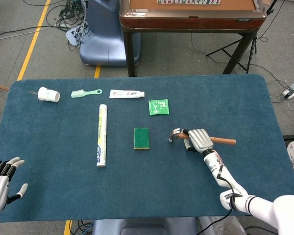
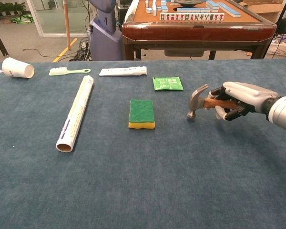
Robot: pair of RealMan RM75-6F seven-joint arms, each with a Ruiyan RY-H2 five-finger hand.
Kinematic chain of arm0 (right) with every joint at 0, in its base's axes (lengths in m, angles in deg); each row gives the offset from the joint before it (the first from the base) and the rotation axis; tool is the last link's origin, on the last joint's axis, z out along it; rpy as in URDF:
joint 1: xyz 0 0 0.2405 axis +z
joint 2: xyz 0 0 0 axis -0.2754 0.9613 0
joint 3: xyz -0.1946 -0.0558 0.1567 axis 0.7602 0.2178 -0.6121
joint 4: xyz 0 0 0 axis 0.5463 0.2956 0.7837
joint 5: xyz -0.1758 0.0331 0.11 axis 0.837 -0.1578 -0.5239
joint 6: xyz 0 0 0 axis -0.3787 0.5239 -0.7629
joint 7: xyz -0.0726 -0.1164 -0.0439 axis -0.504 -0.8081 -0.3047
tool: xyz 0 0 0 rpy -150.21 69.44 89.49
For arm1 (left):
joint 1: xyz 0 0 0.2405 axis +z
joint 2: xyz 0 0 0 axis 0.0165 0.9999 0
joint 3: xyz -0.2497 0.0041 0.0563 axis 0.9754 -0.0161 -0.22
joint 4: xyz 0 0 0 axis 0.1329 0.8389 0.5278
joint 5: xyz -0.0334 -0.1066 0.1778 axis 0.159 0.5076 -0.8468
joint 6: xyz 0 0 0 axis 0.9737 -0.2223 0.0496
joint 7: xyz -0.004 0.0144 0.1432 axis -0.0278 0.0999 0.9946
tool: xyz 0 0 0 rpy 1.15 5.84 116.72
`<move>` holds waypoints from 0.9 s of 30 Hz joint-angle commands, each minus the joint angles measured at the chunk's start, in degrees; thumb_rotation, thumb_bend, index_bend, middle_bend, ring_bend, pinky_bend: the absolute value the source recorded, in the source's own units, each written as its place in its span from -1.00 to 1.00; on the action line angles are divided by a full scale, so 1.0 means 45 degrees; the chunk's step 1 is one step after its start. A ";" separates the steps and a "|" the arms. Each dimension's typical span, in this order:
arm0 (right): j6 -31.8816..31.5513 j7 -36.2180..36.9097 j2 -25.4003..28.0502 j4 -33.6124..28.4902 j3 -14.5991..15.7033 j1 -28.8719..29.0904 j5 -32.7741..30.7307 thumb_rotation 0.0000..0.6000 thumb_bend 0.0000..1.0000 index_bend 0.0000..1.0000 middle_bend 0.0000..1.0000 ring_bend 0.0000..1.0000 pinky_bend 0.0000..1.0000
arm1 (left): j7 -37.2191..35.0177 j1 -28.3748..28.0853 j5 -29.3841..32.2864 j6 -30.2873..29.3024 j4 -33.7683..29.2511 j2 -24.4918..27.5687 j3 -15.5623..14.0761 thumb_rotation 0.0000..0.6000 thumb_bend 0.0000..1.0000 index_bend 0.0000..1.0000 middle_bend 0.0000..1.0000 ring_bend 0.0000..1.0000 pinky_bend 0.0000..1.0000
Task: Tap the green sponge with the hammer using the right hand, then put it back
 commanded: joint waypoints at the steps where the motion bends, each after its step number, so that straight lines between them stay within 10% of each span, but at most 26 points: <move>1: 0.0083 0.0206 -0.0061 0.0069 0.0036 -0.0049 0.0110 1.00 -0.12 -0.20 -0.20 -0.28 0.03 | -0.0011 0.0009 0.0002 -0.0006 0.0011 -0.0007 -0.0009 1.00 -0.51 -0.57 -0.65 -0.71 -0.84; 7: -0.0190 0.0297 0.0230 -0.0394 -0.0038 -0.0184 0.0326 1.00 -0.77 -0.86 -0.72 -0.82 -0.50 | -0.0006 0.0021 0.0024 -0.0037 -0.0003 0.0005 0.0002 1.00 -0.51 -0.57 -0.65 -0.71 -0.84; 15: -0.1236 -0.0078 0.1396 -0.1877 -0.0339 -0.0729 0.0314 1.00 -0.89 -0.92 -0.75 -0.89 -0.56 | -0.0010 -0.0046 -0.0003 -0.0071 -0.0053 0.0092 0.0095 1.00 -0.51 -0.57 -0.65 -0.71 -0.84; 27: -0.4412 -0.2449 0.4950 -0.5840 -0.0159 -0.3253 -0.0274 1.00 -0.47 -0.19 -0.03 -0.11 -0.08 | 0.0096 -0.0391 0.0106 0.0102 -0.0234 0.0263 0.0429 1.00 -0.51 -0.57 -0.65 -0.71 -0.84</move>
